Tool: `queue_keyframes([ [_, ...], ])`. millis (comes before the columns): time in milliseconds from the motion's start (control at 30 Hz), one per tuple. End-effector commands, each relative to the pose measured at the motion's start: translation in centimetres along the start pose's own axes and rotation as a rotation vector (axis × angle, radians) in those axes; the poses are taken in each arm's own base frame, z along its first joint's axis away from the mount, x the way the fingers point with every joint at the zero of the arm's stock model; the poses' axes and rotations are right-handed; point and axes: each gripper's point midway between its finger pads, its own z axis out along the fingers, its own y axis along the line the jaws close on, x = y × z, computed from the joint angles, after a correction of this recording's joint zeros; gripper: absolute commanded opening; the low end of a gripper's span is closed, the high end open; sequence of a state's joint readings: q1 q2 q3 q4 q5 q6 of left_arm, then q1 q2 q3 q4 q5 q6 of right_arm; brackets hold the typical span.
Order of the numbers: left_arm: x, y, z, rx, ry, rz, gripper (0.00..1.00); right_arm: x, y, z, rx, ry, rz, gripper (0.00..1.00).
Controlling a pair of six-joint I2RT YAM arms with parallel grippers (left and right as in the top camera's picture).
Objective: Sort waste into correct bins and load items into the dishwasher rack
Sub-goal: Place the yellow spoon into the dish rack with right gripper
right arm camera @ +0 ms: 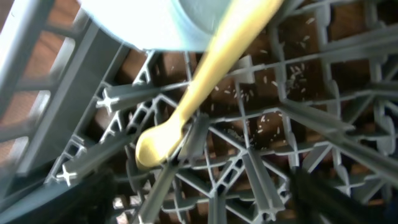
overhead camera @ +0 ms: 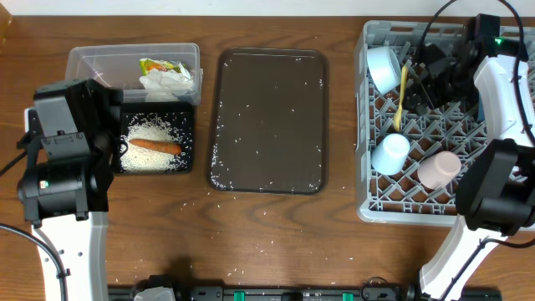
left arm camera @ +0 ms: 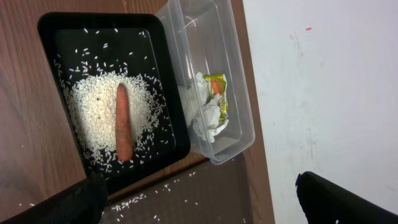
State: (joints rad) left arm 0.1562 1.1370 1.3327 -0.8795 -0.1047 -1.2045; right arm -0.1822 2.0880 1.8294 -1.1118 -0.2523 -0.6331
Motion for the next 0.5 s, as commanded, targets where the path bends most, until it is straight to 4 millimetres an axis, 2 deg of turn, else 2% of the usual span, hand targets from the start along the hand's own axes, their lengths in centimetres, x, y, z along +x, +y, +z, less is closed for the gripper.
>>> queue_keyframes([
  [0,-0.2,0.1,0.1,-0.009,-0.009,-0.005,0.99,-0.8,0.2,-1.0,-0.001,-0.039,0.059,0.99],
  [67,-0.2,0.1,0.1,-0.008,-0.009,-0.006,0.99,-1.5,0.5,-2.2,-0.007,-0.075,0.065,0.99],
  [167,-0.2,0.1,0.1,-0.009,-0.009,-0.006,0.99,-3.1,1.9,-5.5,-0.025,-0.171,0.038,0.99],
  [267,-0.2,0.1,0.1,-0.009,-0.009,-0.005,0.99,-4.4,3.9,-10.3,-0.026,-0.288,-0.002,0.99],
  [333,-0.2,0.1,0.1,-0.009,-0.009,-0.005,0.99,-4.6,5.4,-13.7,-0.015,-0.353,-0.028,0.99],
  [467,-0.2,0.1,0.1,-0.009,-0.009,-0.005,0.99,-3.5,8.8,-20.6,0.013,-0.462,0.002,0.99],
])
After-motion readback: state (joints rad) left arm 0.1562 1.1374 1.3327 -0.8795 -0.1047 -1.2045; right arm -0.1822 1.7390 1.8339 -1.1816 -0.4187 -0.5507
